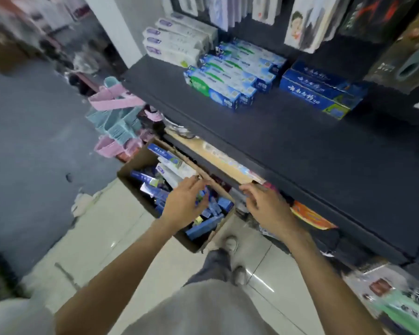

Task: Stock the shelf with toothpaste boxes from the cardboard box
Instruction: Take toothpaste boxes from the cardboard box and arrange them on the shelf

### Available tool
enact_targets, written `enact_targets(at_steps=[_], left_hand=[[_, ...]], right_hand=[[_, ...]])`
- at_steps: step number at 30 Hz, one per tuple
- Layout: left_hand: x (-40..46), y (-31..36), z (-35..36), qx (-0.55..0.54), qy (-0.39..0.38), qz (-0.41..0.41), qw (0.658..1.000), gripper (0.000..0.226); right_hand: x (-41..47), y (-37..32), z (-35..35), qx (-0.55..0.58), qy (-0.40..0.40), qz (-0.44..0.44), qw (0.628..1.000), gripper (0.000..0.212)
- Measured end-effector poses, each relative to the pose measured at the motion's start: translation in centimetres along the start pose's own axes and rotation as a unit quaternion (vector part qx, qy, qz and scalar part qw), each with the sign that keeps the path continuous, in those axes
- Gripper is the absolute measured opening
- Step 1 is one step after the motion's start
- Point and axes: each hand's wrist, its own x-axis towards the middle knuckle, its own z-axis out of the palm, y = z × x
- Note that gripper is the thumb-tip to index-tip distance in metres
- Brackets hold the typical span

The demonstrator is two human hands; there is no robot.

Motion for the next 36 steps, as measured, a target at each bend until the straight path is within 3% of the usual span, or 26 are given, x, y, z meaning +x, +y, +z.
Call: enact_targets(at_steps=[3,6,12,16,21,25,27,29,31,34,36], left_hand=[[-5.3,-3.2,1.2,0.012,-0.113,-0.150,0.982,0.042],[-8.3,-6.8,3.2,0.004,-0.190,-0.225,0.956,0.045],[-10.4,-14.2,9.7,-0.029,-0.214,-0.340,0.915,0.040],[-11.7,-19.0,15.0,-0.006,-0.201,-0.345,0.917,0.042],[-13.6,-22.9,19.8,0.055,-0.223,-0.269,0.935,0.038],[-14.2,-24.7,22.0,0.081,-0.099,-0.232,0.964,0.028],[-14.3,-24.9,22.1,0.085,-0.077,-0.230,0.966,0.036],[-14.2,-25.0,21.9,0.075,-0.066,-0.220,0.970,0.036],[-13.4,-25.4,21.4,0.071,-0.062,-0.213,0.973,0.033],[-11.4,-26.9,21.2,0.075,-0.055,-0.193,0.977,0.024],[-9.6,-27.8,21.3,0.069,-0.085,-0.196,0.974,0.027]], right_hand=[[-0.3,-0.5,4.8,-0.050,-0.078,-0.035,0.995,0.033],[0.3,-0.1,9.5,-0.057,-0.132,-0.034,0.989,0.033],[5.8,1.5,19.2,-0.084,-0.185,-0.044,0.978,0.033],[10.9,2.8,27.1,-0.111,-0.233,-0.076,0.963,0.035],[14.6,4.6,37.2,-0.192,-0.315,-0.121,0.922,0.043],[15.3,5.7,43.5,-0.293,-0.409,-0.173,0.847,0.072],[15.4,5.8,45.1,-0.317,-0.426,-0.185,0.827,0.070],[15.7,5.8,45.2,-0.308,-0.396,-0.205,0.840,0.056],[16.0,5.9,43.8,-0.247,-0.338,-0.194,0.887,0.047],[16.7,6.5,40.6,-0.027,-0.220,-0.082,0.972,0.042],[17.7,6.8,38.9,0.116,-0.183,0.027,0.976,0.039]])
